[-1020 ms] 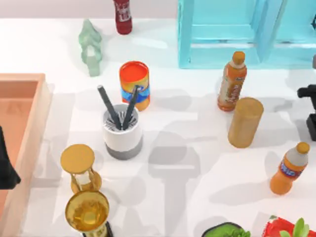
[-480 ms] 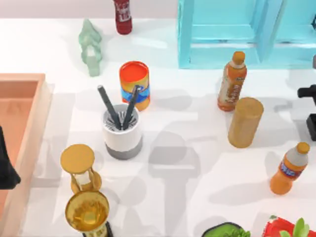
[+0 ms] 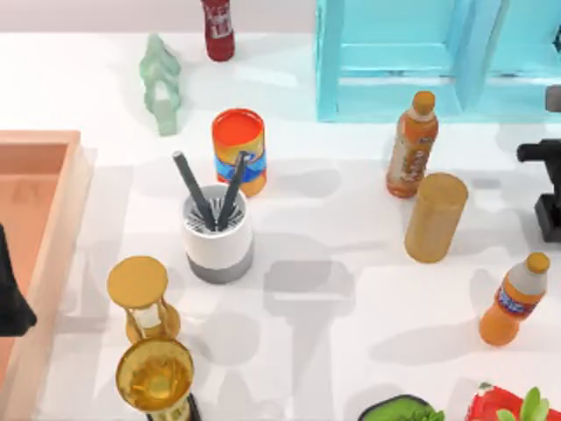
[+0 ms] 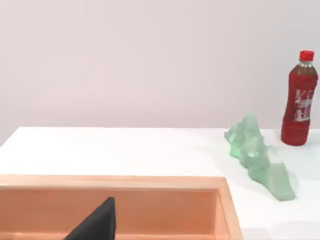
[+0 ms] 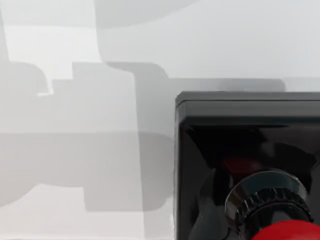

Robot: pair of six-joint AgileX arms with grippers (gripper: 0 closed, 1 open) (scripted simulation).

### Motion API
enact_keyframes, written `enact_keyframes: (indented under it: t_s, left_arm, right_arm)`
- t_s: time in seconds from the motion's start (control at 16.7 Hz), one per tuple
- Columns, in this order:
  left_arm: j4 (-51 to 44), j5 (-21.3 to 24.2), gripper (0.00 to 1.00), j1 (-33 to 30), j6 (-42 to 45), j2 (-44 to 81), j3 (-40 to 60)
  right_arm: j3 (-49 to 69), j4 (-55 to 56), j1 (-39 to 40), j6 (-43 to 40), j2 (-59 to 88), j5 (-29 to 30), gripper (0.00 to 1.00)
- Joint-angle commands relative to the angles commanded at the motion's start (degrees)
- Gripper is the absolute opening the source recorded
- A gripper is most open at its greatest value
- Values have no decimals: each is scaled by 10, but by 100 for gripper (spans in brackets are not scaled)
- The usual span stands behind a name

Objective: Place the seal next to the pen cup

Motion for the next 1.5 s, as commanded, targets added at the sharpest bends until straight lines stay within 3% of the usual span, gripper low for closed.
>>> enact_keyframes:
  t_s: [0.42,0.66,1.08,1.5]
  left_arm:
    - [0,0,100,0,0,0,0]
    - [0,0,100,0,0,0,0]
    - [0,0,100,0,0,0,0]
    - [0,0,100,0,0,0,0]
  right_arm:
    - [261,-219,112,114,33,0,0]
    - [349,-302,165,165,41,0,0]
    - [360,-309,177,180,41,1,0]
    - [412,-295,338,338,75,42,0]
